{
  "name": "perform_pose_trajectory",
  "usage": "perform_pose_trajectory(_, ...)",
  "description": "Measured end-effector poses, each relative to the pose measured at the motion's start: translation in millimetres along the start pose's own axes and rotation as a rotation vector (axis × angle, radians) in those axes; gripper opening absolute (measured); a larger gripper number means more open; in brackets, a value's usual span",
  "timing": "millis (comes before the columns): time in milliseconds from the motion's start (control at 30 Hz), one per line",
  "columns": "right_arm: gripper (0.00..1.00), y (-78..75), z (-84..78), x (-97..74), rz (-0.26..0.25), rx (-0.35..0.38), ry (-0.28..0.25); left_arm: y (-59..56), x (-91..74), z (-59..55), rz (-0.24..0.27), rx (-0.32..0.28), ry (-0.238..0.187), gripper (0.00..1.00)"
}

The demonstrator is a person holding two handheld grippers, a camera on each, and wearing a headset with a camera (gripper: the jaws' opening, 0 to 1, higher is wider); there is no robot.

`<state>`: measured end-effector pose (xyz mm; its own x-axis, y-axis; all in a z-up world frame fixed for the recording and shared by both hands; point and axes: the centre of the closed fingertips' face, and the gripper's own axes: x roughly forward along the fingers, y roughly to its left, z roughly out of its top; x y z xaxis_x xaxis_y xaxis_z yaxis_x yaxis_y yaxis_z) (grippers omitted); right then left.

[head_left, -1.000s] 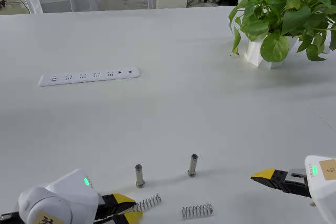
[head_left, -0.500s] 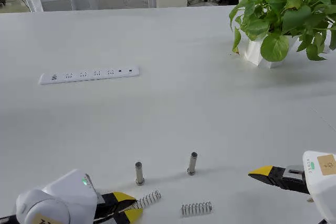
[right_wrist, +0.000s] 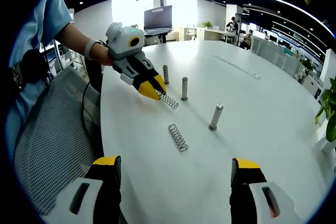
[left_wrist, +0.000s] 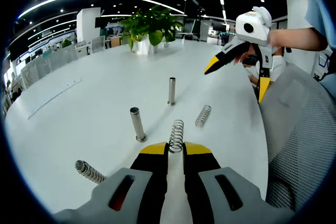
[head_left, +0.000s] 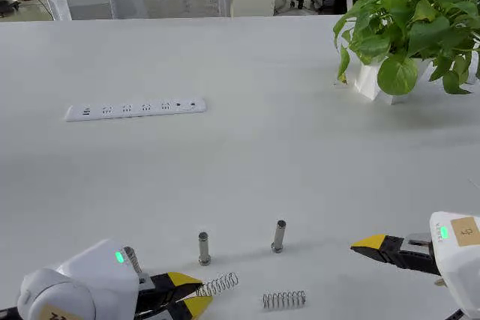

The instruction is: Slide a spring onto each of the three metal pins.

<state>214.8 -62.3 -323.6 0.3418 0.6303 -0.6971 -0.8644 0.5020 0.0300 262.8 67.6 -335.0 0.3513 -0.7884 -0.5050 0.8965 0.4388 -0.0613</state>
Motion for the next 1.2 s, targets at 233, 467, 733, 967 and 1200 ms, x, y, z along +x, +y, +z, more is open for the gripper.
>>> perform_pose_trajectory(233, 0.83, 3.5, 20.0, -0.9, 0.021, 0.006, -0.055, -19.8, -7.0, 24.3, -0.065, -0.022, -0.061, 0.07)
perform_pose_trajectory(467, 0.81, 7.1, 38.8, -4.6, 0.058, -0.019, -0.091, -36.8, -11.1, 48.2, -0.121, -0.01, -0.11, 0.07)
perform_pose_trajectory(733, 0.64, 20.9, 67.3, -12.7, 0.155, -0.069, -0.151, -52.4, -16.0, 58.4, -0.194, 0.008, -0.14, 0.07)
perform_pose_trajectory(967, 0.45, 30.5, 72.8, -12.7, 0.225, -0.117, -0.14, -63.1, -21.2, 62.4, -0.252, 0.014, -0.159, 0.07)
perform_pose_trajectory(1200, 0.27, 39.4, 74.5, -11.0, 0.288, -0.153, -0.126, -71.4, -24.7, 66.5, -0.301, 0.015, -0.171, 0.07)
